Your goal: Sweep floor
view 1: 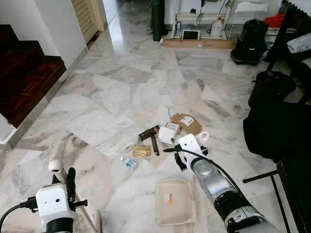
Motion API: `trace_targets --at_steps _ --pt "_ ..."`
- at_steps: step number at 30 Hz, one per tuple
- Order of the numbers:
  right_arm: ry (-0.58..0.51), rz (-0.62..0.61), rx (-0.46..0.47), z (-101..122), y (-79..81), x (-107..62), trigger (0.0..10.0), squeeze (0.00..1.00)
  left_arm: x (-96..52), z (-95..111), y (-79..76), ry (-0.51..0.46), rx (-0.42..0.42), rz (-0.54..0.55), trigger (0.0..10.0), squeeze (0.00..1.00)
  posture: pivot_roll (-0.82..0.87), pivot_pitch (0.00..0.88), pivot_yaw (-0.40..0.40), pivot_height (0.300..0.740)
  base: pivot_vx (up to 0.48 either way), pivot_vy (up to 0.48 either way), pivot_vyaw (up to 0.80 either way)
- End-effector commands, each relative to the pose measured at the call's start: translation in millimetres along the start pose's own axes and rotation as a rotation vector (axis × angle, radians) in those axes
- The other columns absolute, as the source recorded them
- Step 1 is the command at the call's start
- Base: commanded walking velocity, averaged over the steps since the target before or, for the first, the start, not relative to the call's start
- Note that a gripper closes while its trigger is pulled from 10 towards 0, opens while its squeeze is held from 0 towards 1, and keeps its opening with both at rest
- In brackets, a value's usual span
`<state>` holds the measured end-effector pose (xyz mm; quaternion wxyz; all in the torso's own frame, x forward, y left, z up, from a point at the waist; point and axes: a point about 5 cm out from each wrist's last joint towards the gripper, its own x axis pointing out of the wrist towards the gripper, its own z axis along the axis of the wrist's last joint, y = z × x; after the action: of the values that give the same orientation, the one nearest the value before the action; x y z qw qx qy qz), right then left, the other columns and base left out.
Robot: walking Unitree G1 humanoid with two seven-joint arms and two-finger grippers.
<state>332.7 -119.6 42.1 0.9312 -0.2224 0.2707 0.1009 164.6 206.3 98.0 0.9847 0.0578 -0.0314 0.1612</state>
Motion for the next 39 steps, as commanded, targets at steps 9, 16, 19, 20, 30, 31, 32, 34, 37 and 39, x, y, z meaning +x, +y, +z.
trace_targets --at_steps 9,16,19,20,30,31,32,34,37,39 --pt "0.056 -0.100 -0.106 -10.3 -11.0 -0.7 10.0 0.00 -0.4 10.3 3.9 -0.042 0.018 -0.003 10.0 0.00 -0.02 0.107 0.073 0.740 0.000 0.000 0.00" --pt "0.007 -0.228 -0.156 -6.5 -27.8 -3.6 10.0 0.00 0.5 10.5 4.0 -0.040 0.017 -0.006 10.0 0.00 -0.02 0.108 0.077 0.740 0.000 0.000 0.00" --pt "0.007 -0.265 -0.132 -7.4 -32.6 -4.3 10.0 0.00 1.6 9.9 3.7 -0.039 0.018 -0.007 10.0 0.00 -0.02 0.108 0.077 0.740 0.000 0.000 0.00" --pt "0.006 -0.275 -0.121 -7.3 -33.6 -4.6 10.0 0.00 1.7 9.8 3.6 -0.039 0.018 -0.007 10.0 0.00 -0.02 0.108 0.077 0.740 0.000 0.000 0.00" --pt "0.000 -0.365 0.073 -3.7 -36.7 -8.0 10.0 0.00 3.1 9.2 3.1 -0.036 0.016 -0.008 10.0 0.00 -0.02 0.107 0.076 0.740 0.000 0.000 0.00" --pt "0.014 -0.360 0.119 -3.7 -35.3 -8.1 10.0 0.00 3.2 9.1 3.0 -0.036 0.016 -0.008 10.0 0.00 -0.02 0.108 0.077 0.740 0.000 0.000 0.00" --pt "0.027 -0.356 0.163 -2.6 -33.4 -8.4 10.0 0.00 3.0 9.0 2.9 -0.036 0.016 -0.009 10.0 0.00 -0.03 0.108 0.078 0.740 0.000 0.000 0.00" --pt "0.021 -0.340 0.244 3.3 -29.1 -9.2 10.0 0.00 2.2 9.0 2.7 -0.037 0.016 -0.010 10.0 0.00 -0.03 0.108 0.077 0.740 0.000 0.000 0.00" --pt "-0.004 -0.336 0.249 7.9 -27.8 -9.4 10.0 0.00 1.7 9.2 2.6 -0.037 0.015 -0.010 10.0 0.00 -0.02 0.108 0.077 0.740 0.000 0.000 0.00" --pt "-0.006 -0.329 0.264 7.5 -26.8 -9.1 10.0 0.00 1.3 9.3 2.6 -0.037 0.015 -0.010 10.0 0.00 -0.02 0.109 0.077 0.740 0.000 0.000 0.00"
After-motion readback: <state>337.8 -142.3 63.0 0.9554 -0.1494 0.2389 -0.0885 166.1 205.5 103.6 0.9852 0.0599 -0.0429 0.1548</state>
